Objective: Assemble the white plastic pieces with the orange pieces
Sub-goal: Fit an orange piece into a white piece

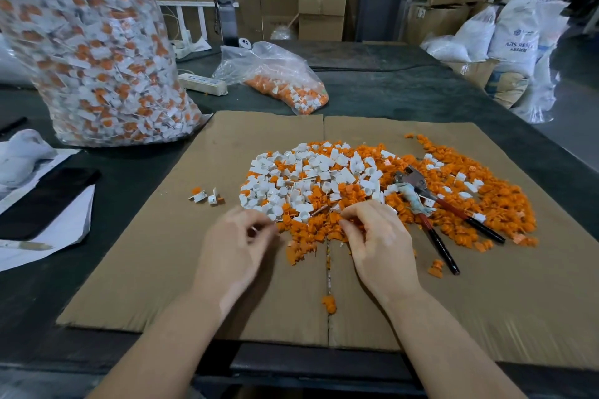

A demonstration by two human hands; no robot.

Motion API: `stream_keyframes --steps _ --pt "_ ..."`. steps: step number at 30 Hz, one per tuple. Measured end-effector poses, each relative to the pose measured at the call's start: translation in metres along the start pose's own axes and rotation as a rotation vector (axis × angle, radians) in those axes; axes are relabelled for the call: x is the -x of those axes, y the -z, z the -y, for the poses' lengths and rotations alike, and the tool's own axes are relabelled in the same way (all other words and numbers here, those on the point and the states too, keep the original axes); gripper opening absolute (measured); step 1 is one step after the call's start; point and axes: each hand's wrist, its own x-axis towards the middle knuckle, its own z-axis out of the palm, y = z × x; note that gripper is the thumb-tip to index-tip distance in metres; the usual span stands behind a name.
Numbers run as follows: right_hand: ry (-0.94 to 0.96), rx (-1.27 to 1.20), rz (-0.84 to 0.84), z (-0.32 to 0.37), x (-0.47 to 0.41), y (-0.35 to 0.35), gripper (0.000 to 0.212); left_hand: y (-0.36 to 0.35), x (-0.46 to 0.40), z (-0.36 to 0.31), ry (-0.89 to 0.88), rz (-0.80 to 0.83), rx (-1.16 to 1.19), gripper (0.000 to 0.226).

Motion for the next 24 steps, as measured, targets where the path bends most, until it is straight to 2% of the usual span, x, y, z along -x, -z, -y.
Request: stream_keyframes --steps 2,4,10,14,18,24 --pt "-0.003 -0.009 -0.004 0.001 0.000 0.000 0.007 0.002 -0.009 0.011 0.133 -0.054 -0.122 0.013" --pt "0.003 -0.017 -0.008 0.000 0.000 0.001 0.005 0.000 -0.013 0.018 0.184 0.002 -0.186 0.025" --pt "-0.005 -0.009 -0.008 -0.001 -0.001 0.001 0.005 0.001 -0.015 0.023 0.105 0.097 -0.113 0.011" --pt "-0.016 -0.010 0.000 -0.001 0.000 0.001 0.005 0.002 -0.012 0.023 0.092 0.087 -0.078 0.019" --pt "-0.020 -0.011 -0.002 -0.001 0.000 0.001 0.006 0.004 -0.011 0.022 0.082 0.135 -0.083 0.011" --pt "-0.034 -0.015 0.003 0.000 0.000 0.002 0.006 0.010 -0.012 0.024 0.041 0.192 -0.085 0.014"
